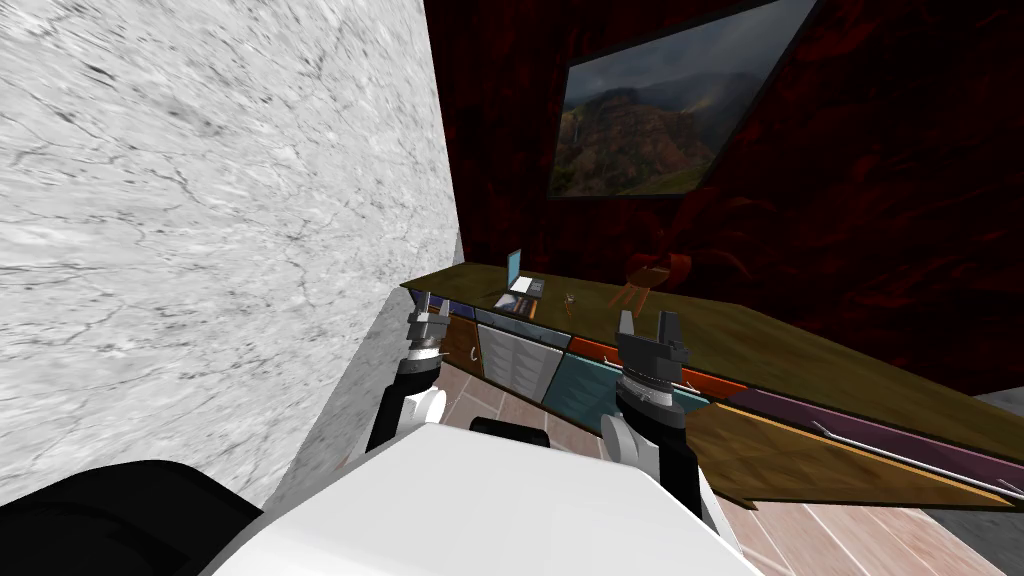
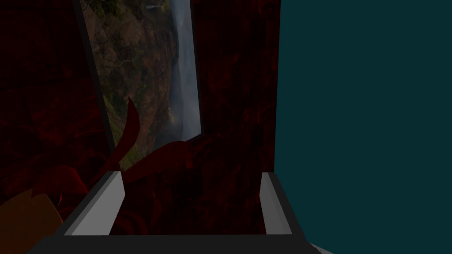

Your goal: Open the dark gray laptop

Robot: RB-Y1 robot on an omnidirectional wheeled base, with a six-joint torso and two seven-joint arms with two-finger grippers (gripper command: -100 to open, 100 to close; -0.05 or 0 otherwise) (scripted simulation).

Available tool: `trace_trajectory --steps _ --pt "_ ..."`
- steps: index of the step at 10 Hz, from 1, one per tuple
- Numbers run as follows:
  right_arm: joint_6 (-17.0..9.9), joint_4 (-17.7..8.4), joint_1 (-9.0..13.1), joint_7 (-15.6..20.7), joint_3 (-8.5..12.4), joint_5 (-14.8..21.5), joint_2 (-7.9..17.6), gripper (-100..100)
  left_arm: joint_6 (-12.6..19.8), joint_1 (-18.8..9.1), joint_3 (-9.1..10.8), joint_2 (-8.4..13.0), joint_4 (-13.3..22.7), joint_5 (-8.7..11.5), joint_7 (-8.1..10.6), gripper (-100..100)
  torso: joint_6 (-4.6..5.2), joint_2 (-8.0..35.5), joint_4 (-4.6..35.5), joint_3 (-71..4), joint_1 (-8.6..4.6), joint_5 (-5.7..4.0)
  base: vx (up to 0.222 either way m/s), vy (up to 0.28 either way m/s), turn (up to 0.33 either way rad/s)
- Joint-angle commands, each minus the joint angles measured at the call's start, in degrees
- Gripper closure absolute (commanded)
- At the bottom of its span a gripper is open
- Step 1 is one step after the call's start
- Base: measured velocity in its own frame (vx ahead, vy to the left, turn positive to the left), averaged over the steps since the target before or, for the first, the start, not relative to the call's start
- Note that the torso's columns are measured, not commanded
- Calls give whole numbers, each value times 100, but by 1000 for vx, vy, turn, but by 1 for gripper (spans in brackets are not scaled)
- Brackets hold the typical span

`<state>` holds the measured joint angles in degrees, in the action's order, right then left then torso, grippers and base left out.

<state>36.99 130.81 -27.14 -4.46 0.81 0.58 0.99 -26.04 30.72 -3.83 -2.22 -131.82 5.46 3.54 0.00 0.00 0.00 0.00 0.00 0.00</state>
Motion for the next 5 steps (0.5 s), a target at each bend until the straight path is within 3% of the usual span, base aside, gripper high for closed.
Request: trace_trajectory --steps 1,5 --pt "0 0 0 0 0 0 0 0 0 0 0 0 0 0 0 0 0 232 235 -467 0 0 0 0 0" --pt "0 1 0 0 0 0 0 0 0 0 0 0 -1 0 0 0 0 1845 1846 -3692 0 0 0 0 0"
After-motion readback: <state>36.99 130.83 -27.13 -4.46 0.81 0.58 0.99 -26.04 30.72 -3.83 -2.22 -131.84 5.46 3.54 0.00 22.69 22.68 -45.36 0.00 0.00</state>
